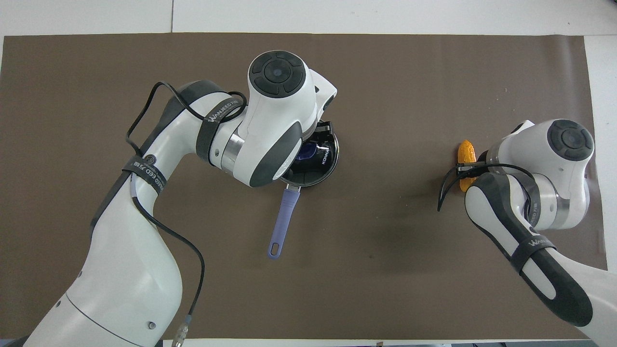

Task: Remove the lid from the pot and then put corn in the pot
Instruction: 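Grasp the blue lid knob with the left gripper while the right grasps corn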

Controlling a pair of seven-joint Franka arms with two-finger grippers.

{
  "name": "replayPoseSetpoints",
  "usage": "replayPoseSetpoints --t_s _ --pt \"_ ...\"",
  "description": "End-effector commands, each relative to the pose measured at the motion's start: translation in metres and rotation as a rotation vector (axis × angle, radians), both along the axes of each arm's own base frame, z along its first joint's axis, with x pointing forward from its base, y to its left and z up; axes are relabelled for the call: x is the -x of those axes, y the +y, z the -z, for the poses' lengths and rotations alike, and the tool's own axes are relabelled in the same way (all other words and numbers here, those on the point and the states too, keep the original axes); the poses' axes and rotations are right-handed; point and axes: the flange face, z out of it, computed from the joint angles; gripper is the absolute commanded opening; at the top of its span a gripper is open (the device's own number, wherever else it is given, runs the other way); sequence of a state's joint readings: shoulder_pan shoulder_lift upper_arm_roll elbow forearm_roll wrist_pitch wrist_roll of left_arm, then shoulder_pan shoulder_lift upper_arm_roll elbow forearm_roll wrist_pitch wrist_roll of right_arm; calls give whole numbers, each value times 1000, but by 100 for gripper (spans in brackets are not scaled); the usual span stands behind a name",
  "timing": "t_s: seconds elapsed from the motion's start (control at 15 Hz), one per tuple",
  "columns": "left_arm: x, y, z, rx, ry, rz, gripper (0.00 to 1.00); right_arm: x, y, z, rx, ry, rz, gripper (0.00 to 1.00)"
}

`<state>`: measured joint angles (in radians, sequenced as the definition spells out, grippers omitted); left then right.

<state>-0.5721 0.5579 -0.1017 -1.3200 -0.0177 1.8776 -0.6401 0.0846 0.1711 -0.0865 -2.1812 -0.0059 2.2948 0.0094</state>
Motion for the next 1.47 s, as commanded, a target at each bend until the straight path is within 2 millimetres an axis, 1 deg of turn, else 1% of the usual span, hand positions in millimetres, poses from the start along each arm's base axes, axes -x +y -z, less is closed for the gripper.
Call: replayPoseSetpoints --t_s 0.0,0.13,0.27,0.33,0.47,0.53,0.67,0.87,1.0,1.07,1.13,1.2,1.27,1.33,1.4 --pt "3 -3 4 -11 -26 10 99 -10 1 -20 -6 26 -26 0" --pt "3 -3 4 -11 -26 10 92 -12 3 -30 -7 40 -30 0" --pt "5 -5 5 -14 -24 14 86 -19 2 -44 -1 43 -33 0" --pt "7 -6 5 -14 -24 17 82 -22 6 -49 3 46 -43 0" --pt "7 -6 6 -13 -25 17 70 -28 11 -67 4 55 -48 0" --pt "7 -7 6 -13 -25 18 63 -29 11 -77 6 72 -48 0" --pt "8 -8 6 -12 -23 19 48 -33 -2 -91 26 89 -38 0" --pt "8 -8 5 -13 -22 19 25 -32 -10 -97 32 97 -24 0" --pt "9 -7 1 -8 -7 12 3 -36 -16 -99 36 79 -21 0" --pt "11 -8 -4 -6 1 14 0 -37 -12 -99 33 68 -23 0" --pt "12 -7 -11 -1 8 11 0 -39 -3 -99 32 57 -38 0" --pt "14 -4 -18 0 22 8 0 -41 7 -104 33 54 -52 0" --pt "14 2 -32 7 26 -2 0 -45 28 -113 28 41 -76 0" --pt "14 10 -45 19 30 -15 0 -47 39 -120 20 30 -80 0" --pt "13 19 -59 27 34 -28 0 -51 55 -130 22 17 -82 0"
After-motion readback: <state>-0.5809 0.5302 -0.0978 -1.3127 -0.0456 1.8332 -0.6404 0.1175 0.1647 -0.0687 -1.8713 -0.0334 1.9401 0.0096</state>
